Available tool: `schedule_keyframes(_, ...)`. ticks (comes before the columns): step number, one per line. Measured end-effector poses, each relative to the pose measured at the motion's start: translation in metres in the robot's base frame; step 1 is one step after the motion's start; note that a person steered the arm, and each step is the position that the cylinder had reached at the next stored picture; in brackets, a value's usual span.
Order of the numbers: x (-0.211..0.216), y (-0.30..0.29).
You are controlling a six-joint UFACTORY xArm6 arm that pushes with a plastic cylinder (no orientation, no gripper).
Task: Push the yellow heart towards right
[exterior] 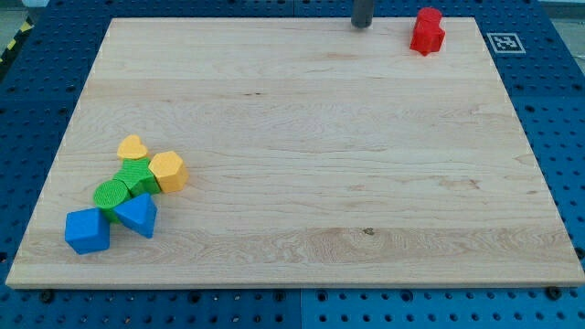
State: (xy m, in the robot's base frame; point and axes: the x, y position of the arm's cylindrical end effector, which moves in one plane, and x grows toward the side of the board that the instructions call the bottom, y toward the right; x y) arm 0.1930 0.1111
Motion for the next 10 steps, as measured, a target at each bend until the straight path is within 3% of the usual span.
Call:
schedule_keyframes(4,-0.001,0.081)
schedule_keyframes(8,-0.002,0.07)
schedule_keyframes(10,-0.001,0.097)
